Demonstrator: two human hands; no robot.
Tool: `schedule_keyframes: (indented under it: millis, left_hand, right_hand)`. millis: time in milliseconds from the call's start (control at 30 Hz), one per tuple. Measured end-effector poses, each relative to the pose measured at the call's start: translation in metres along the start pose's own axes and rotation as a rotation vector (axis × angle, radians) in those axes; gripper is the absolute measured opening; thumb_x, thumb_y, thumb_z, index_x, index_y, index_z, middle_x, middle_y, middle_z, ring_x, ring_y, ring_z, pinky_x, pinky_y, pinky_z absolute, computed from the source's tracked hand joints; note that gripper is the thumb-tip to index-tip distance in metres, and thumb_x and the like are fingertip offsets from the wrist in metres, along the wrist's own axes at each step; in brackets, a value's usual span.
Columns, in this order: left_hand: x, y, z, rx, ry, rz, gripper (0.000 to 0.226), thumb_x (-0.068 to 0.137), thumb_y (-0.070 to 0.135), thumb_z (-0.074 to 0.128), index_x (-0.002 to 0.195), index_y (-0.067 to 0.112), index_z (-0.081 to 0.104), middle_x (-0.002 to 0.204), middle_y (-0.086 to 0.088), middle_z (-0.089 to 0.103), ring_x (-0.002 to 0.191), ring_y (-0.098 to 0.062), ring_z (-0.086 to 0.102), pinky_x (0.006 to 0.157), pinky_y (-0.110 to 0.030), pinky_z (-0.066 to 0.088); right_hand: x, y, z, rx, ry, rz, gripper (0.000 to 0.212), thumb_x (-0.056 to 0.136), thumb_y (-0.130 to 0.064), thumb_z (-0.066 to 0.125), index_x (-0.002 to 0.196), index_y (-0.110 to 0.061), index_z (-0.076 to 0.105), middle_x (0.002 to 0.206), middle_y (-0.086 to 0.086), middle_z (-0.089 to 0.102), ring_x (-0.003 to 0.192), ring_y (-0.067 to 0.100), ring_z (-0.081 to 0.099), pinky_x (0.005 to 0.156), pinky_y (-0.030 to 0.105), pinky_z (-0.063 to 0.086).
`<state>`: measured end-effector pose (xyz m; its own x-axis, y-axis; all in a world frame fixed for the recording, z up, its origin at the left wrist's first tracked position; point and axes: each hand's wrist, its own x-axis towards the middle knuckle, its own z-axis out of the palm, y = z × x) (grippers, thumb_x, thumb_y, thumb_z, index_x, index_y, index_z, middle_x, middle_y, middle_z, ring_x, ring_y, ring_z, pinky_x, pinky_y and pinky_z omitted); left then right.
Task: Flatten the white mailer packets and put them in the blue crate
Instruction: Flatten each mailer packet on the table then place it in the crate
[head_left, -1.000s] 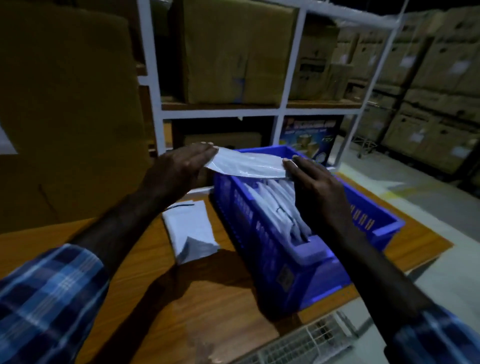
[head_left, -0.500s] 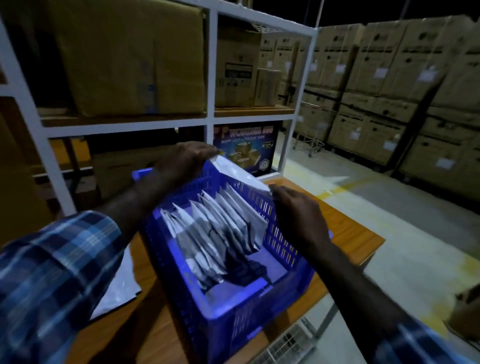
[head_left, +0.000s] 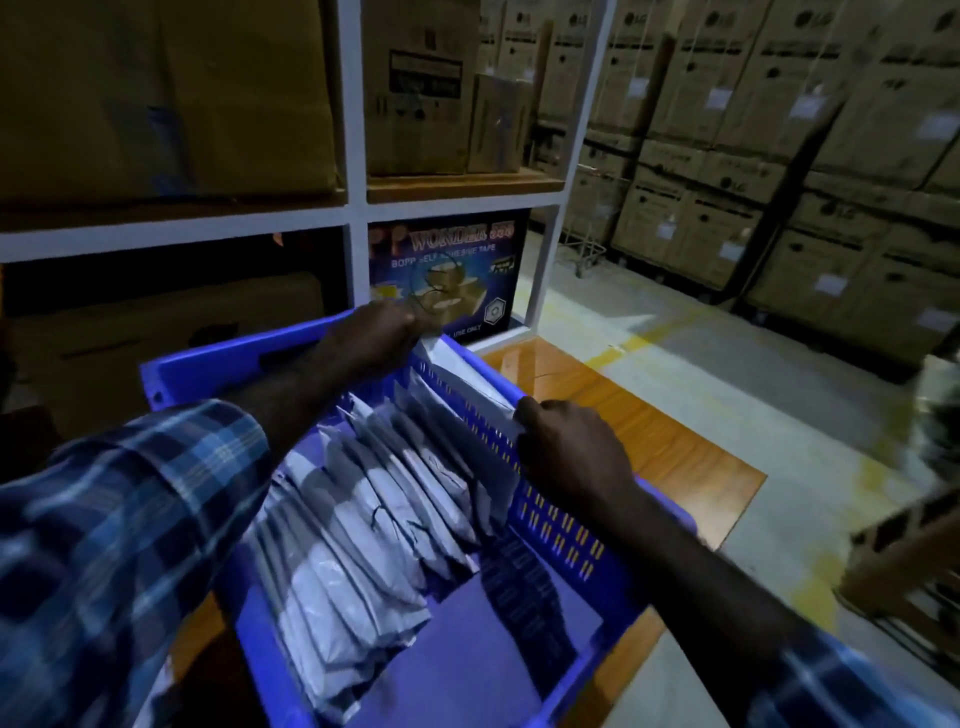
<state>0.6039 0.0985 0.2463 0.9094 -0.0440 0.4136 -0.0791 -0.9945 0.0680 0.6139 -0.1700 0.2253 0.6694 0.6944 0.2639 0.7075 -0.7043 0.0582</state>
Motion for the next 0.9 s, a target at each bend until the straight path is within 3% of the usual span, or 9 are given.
schedule_keyframes:
  millis: [200,333,467,533,633,733,767,833,900]
  left_hand:
    - [0.015,-0.017,0.032,-0.034,-0.122,-0.030,0.048,0.075,-0.009,0.056,0.113,0.017,0.072,0.105,-0.013,0.073,0.100,-0.031,0.068,0.082,-0.040,0.053]
    - [0.015,-0.020,0.045,-0.042,-0.107,-0.044,0.048,0.076,-0.007,0.059,0.117,0.014,0.071,0.108,-0.015,0.072,0.101,-0.032,0.066,0.084,-0.038,0.049]
    - [0.016,-0.028,0.065,-0.040,-0.159,-0.012,0.037,0.075,0.000,0.067,0.108,0.016,0.074,0.103,-0.011,0.073,0.098,-0.032,0.068,0.082,-0.040,0.052]
    - [0.016,-0.032,0.074,-0.045,-0.230,-0.024,0.031,0.081,0.007,0.068,0.109,0.020,0.073,0.107,-0.006,0.073,0.101,-0.029,0.067,0.084,-0.038,0.052]
    - [0.019,-0.028,0.083,0.048,-0.433,-0.032,0.042,0.083,0.006,0.062,0.120,0.024,0.069,0.118,-0.001,0.069,0.112,-0.025,0.062,0.093,-0.035,0.049]
    - [0.026,-0.021,0.086,0.071,-0.601,-0.054,0.041,0.084,0.013,0.058,0.121,0.025,0.068,0.121,0.001,0.068,0.114,-0.024,0.060,0.097,-0.034,0.047]
    - [0.027,-0.019,0.087,0.087,-0.666,-0.070,0.038,0.085,0.017,0.056,0.121,0.025,0.068,0.120,0.000,0.068,0.112,-0.025,0.061,0.096,-0.034,0.047]
    - [0.029,-0.020,0.095,0.118,-0.738,-0.096,0.039,0.083,0.033,0.049,0.116,0.025,0.068,0.113,-0.002,0.070,0.105,-0.026,0.063,0.091,-0.037,0.051]
    - [0.028,-0.034,0.115,0.134,-0.715,-0.156,0.050,0.071,0.047,0.038,0.108,0.029,0.068,0.104,0.001,0.070,0.094,-0.023,0.065,0.085,-0.039,0.054]
  right_hand:
    - [0.020,-0.008,0.013,-0.057,-0.055,-0.061,0.013,0.091,-0.015,0.051,0.103,-0.010,0.052,0.105,0.015,0.062,0.092,0.042,0.062,0.061,0.038,0.032]
    - [0.028,-0.011,0.022,-0.016,-0.076,-0.082,0.014,0.093,-0.014,0.050,0.106,-0.009,0.052,0.107,0.016,0.064,0.093,0.043,0.063,0.062,0.039,0.034]
    - [0.030,-0.015,0.026,0.040,-0.195,-0.118,0.021,0.091,-0.012,0.050,0.111,-0.007,0.055,0.110,0.017,0.065,0.099,0.042,0.064,0.070,0.044,0.049]
    - [0.033,-0.015,0.029,0.040,-0.265,-0.115,0.024,0.091,-0.009,0.052,0.113,-0.005,0.058,0.111,0.018,0.067,0.101,0.042,0.066,0.074,0.044,0.053]
    - [0.035,-0.014,0.038,0.071,-0.384,-0.117,0.029,0.093,-0.013,0.051,0.119,-0.001,0.056,0.119,0.021,0.063,0.108,0.042,0.063,0.083,0.045,0.052]
    - [0.037,-0.017,0.048,0.057,-0.508,-0.192,0.057,0.090,-0.032,0.023,0.123,0.003,0.054,0.123,0.025,0.060,0.112,0.039,0.061,0.087,0.042,0.048]
    - [0.039,-0.017,0.052,0.074,-0.566,-0.201,0.058,0.092,-0.033,0.022,0.122,0.004,0.055,0.124,0.025,0.059,0.113,0.038,0.060,0.088,0.041,0.047]
    - [0.046,-0.019,0.066,0.155,-0.681,-0.105,0.037,0.102,-0.022,0.040,0.126,0.001,0.055,0.127,0.023,0.058,0.117,0.036,0.058,0.087,0.036,0.045]
    - [0.052,-0.021,0.083,0.245,-0.757,-0.016,0.032,0.100,-0.014,0.050,0.129,-0.002,0.054,0.127,0.021,0.058,0.118,0.035,0.057,0.085,0.032,0.042]
